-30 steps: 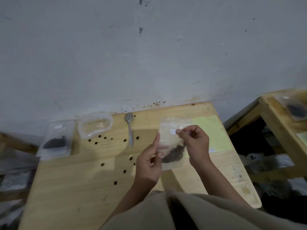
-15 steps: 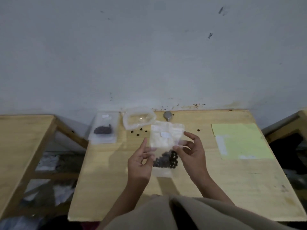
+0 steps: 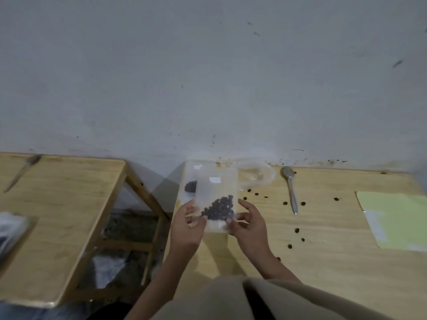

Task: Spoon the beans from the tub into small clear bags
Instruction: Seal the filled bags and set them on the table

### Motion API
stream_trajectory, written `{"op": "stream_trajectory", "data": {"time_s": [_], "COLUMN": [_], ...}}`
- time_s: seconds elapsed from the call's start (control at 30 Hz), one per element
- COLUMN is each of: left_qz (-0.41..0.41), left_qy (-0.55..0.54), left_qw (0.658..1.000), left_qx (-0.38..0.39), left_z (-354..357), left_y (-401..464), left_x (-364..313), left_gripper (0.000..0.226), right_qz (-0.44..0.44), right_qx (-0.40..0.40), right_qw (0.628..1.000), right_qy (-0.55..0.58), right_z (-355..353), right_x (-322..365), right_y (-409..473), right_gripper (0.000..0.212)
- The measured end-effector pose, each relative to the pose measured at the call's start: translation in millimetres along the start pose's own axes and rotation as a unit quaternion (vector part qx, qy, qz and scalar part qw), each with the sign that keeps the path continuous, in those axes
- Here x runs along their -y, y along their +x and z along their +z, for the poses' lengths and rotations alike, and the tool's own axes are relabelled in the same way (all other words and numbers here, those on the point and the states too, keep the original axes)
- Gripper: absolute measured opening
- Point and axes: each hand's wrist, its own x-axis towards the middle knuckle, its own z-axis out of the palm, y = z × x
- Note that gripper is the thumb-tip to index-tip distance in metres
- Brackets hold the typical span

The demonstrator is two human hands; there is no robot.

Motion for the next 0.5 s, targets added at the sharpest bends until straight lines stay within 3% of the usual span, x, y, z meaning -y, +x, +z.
{"op": "stream_trajectory", "data": {"time_s": [0.23,0.5], "left_qz": [-0.003,0.033], "left_qy": [0.125,0.278], "left_qw": [0.992,0.959], "left_qx": [-0.012,0.051], "left_z": [-14.3,-1.0], "left_y": [75.7,122.2], "left_x": [22.8,43.6], "left_gripper": [0.049,0.051], "right_qz": [-0.028,-0.030], "right_qx": [-0.009,0.012], "right_qw": [0.993,0.953], "right_qy": [-0.116,-0.302], "right_z": [60.1,84.8], "right_x": [7.8,-5.8], "right_y": [64.3,107.1], "right_gripper": [0.043,0.046]}}
